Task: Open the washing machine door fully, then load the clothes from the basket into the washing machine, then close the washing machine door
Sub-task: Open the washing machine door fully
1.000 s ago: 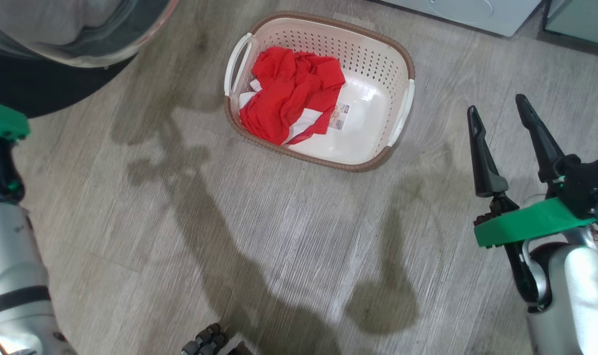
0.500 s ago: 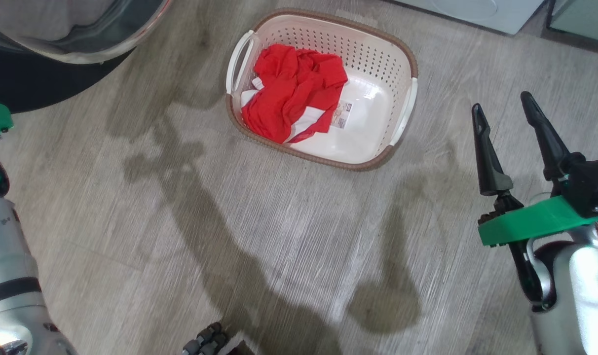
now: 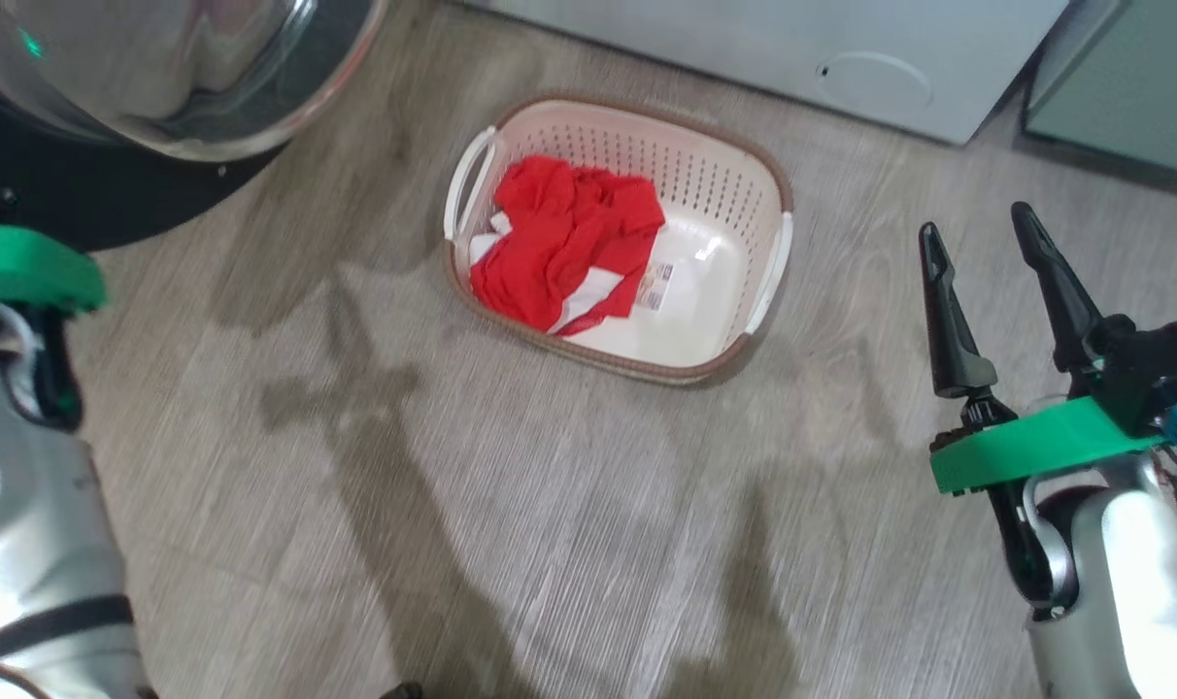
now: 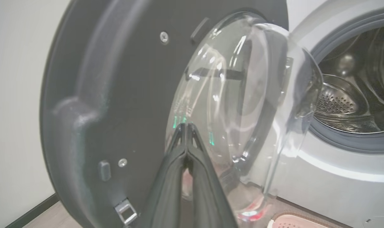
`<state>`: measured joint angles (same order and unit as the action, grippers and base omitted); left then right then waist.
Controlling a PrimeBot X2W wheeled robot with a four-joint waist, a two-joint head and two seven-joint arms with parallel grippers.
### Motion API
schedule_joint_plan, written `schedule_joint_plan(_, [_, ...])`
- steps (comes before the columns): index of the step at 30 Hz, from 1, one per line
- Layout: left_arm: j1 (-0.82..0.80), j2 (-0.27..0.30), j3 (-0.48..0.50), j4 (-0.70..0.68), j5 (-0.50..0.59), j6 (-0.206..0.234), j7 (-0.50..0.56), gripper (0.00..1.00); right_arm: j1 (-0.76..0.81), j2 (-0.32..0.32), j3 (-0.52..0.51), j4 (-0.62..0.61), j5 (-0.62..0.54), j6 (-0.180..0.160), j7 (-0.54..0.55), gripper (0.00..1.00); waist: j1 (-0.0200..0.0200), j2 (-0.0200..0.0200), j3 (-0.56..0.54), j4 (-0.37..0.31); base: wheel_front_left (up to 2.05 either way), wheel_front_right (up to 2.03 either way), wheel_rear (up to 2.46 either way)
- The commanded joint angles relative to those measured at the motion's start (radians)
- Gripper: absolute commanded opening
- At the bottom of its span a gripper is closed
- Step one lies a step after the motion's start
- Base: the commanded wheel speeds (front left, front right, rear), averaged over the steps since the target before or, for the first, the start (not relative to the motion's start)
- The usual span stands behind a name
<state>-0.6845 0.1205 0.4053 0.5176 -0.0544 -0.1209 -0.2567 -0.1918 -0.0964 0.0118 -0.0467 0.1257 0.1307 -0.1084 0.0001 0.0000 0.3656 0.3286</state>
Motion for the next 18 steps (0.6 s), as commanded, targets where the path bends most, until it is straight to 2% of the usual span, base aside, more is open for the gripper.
schedule_joint_plan(1, [0.021,0.034,0.002,-0.046,0.007,-0.003,-0.005,0.00,0.006,0.015,0.020,-0.020,0.014,0.000,-0.016,1.00,-0.0001,0.0000,-0.040,-0.009,0.00,0.00,0.00])
schedule_joint_plan(10, [0.139,-0.006,-0.116,-0.123,0.018,-0.009,-0.005,0.00,0.027,0.037,0.008,0.043,0.040,0.000,-0.069,1.00,-0.0001,0.0000,-0.159,-0.053,0.00,0.00,0.00])
schedule_joint_plan(18, [0.279,-0.023,-0.224,-0.219,-0.005,-0.009,-0.005,0.00,0.060,0.045,-0.015,0.072,0.061,0.000,-0.104,1.00,-0.0001,0.0000,-0.251,-0.133,0.00,0.00,0.00])
